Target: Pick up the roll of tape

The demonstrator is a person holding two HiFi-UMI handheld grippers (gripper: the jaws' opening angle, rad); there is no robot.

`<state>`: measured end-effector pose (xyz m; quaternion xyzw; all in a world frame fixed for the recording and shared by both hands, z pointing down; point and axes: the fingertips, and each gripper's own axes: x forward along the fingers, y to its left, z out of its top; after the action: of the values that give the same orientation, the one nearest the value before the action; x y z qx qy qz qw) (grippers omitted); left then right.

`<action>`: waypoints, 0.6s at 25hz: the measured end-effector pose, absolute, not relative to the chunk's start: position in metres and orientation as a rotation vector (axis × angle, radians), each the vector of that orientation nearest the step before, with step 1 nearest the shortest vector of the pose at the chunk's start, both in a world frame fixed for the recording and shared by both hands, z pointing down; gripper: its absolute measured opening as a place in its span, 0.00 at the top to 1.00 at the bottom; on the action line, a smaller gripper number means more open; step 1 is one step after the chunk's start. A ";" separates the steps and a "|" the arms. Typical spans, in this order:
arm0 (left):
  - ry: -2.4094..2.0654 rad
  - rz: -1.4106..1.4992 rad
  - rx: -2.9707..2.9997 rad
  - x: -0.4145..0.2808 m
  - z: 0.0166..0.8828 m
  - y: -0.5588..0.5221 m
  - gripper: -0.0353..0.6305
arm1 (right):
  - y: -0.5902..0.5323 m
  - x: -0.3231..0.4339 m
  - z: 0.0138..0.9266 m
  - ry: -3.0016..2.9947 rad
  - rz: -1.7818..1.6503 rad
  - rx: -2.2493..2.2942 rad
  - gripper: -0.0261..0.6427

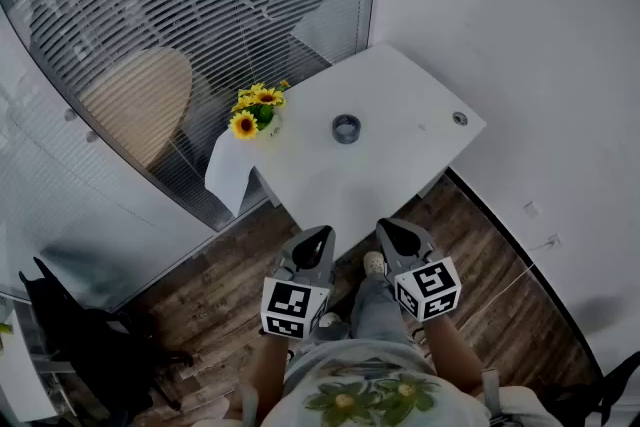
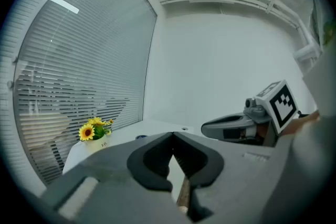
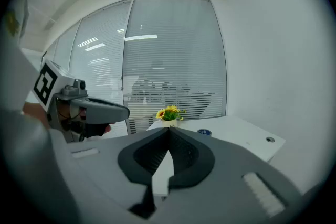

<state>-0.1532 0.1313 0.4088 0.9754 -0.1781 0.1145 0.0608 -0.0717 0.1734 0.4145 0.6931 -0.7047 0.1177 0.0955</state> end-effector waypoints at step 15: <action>-0.553 0.364 2.929 -0.137 0.417 0.107 0.94 | 0.137 -0.064 0.417 -2.114 0.213 1.888 0.64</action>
<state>-0.1367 0.1067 0.4169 0.9731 -0.1836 0.1208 0.0694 -0.0644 0.1375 0.4166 0.6567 -0.7355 0.0741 0.1491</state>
